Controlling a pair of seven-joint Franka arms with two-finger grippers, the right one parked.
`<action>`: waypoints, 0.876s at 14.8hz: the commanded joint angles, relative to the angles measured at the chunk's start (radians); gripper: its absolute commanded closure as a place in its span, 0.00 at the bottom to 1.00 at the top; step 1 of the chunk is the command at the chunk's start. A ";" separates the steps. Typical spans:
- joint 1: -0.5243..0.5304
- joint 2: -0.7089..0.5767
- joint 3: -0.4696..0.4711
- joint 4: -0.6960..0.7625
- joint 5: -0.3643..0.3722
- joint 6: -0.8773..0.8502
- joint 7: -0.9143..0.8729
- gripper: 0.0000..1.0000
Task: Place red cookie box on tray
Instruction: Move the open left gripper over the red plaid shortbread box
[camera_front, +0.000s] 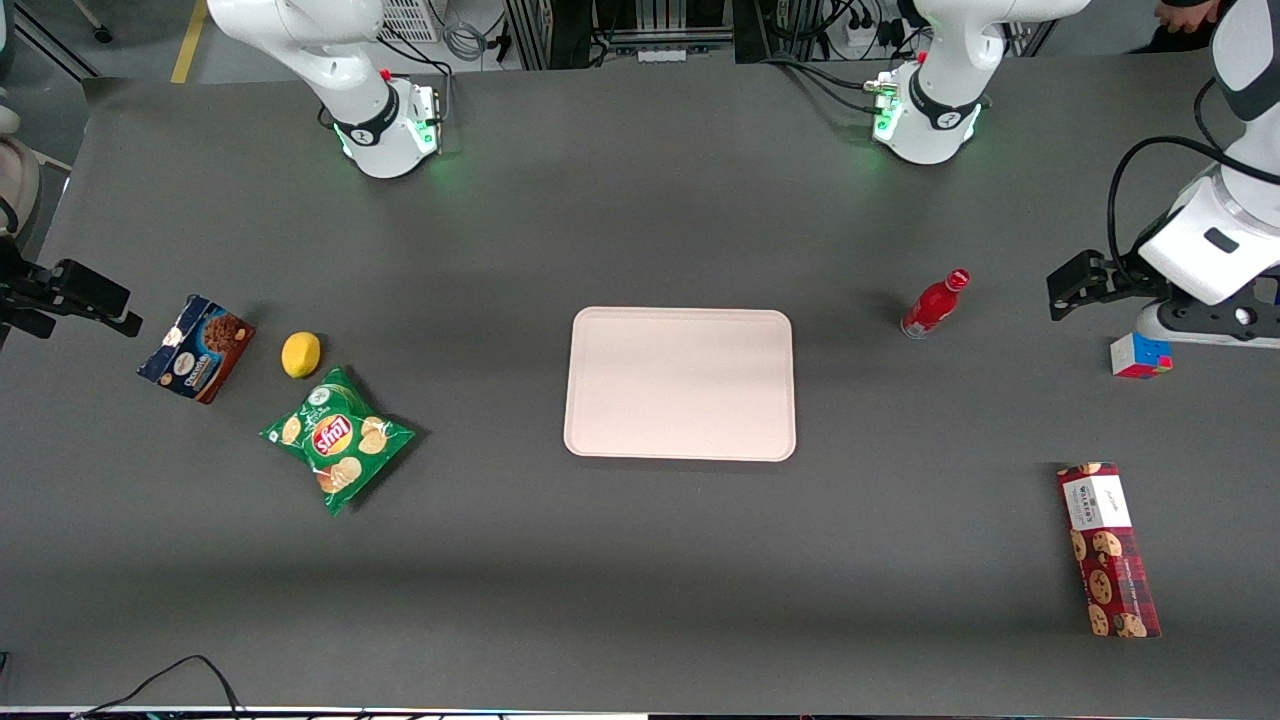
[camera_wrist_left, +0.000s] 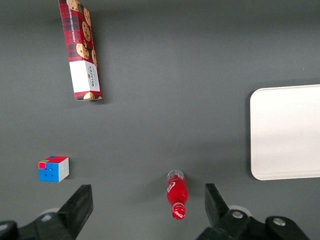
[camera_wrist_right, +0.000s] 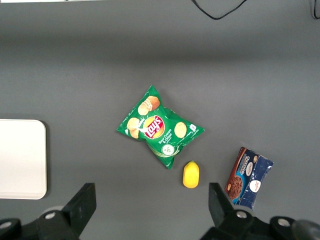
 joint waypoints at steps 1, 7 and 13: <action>-0.001 0.020 0.003 0.045 0.019 -0.014 0.003 0.00; 0.003 0.166 0.107 0.184 0.013 -0.003 0.180 0.00; 0.100 0.366 0.124 0.318 -0.010 0.099 0.308 0.00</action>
